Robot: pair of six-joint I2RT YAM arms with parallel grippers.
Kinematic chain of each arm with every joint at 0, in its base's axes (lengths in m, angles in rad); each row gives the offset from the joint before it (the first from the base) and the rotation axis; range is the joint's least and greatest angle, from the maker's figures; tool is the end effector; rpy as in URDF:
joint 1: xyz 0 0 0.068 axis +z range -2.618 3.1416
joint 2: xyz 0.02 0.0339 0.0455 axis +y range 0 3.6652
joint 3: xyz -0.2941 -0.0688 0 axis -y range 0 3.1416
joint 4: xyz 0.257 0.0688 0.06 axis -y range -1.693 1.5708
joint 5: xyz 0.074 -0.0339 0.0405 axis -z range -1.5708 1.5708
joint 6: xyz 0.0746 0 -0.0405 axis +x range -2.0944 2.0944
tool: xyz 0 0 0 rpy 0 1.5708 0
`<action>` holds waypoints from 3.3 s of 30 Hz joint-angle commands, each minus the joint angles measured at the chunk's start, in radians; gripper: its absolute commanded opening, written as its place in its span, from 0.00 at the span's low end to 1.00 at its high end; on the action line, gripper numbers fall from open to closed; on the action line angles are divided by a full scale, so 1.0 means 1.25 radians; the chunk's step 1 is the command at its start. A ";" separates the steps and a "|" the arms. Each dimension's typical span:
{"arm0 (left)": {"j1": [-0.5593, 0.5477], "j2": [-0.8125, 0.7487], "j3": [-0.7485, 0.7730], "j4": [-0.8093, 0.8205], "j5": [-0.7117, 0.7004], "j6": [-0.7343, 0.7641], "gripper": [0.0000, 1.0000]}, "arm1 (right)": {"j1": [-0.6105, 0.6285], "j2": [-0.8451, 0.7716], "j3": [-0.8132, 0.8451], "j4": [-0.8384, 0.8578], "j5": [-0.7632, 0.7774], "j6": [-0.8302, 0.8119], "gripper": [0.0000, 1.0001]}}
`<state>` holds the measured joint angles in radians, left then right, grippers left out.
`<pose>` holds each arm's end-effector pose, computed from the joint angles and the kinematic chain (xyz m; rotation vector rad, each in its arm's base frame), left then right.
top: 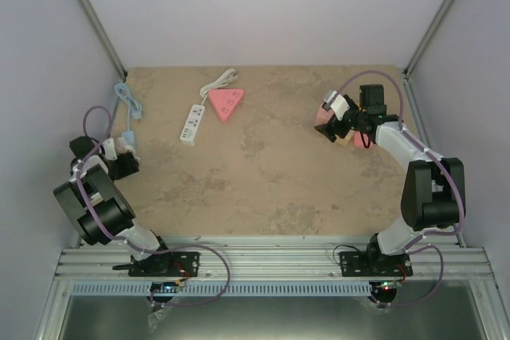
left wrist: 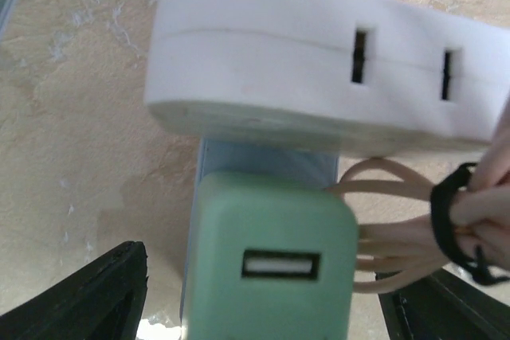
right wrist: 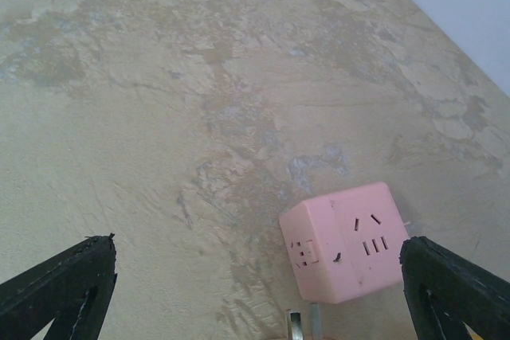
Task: Pull the plug off the socket
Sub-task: Pick up the socket from the center of the board, then place the socket at the center of the board.
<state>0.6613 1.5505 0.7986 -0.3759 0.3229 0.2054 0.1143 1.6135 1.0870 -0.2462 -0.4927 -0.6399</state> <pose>0.2551 0.1685 0.1451 -0.4955 2.5588 -0.1387 0.3784 0.0790 0.2325 -1.0445 1.9929 0.2982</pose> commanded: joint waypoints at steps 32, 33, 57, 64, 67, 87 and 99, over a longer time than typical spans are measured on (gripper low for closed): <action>-0.039 -0.015 0.045 0.007 -0.085 0.109 0.22 | -0.001 0.003 -0.004 0.009 0.015 -0.002 0.98; -0.039 -0.030 0.044 0.011 -0.081 0.114 0.21 | -0.001 0.003 -0.004 0.009 0.016 -0.003 0.98; -0.166 -0.204 0.221 -0.145 0.220 0.217 0.05 | -0.002 0.000 -0.008 0.012 0.027 -0.011 0.98; -0.195 -0.234 0.301 -0.112 0.226 0.141 0.00 | -0.004 -0.002 -0.008 0.014 0.028 -0.011 0.98; -0.196 -0.239 0.329 -0.100 0.230 0.121 0.00 | -0.005 -0.002 -0.008 0.014 0.027 -0.011 0.98; -0.196 -0.270 0.274 -0.141 0.244 0.201 0.00 | -0.009 0.003 -0.008 0.013 0.022 -0.009 0.98; -0.194 -0.246 0.452 -0.156 0.279 0.106 0.00 | -0.010 -0.005 -0.012 0.015 0.018 -0.008 0.98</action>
<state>0.4171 1.2621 1.2709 -0.6376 0.6086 0.3836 0.1078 1.6135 1.0828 -0.2398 -0.4599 -0.6445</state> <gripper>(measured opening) 0.503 0.976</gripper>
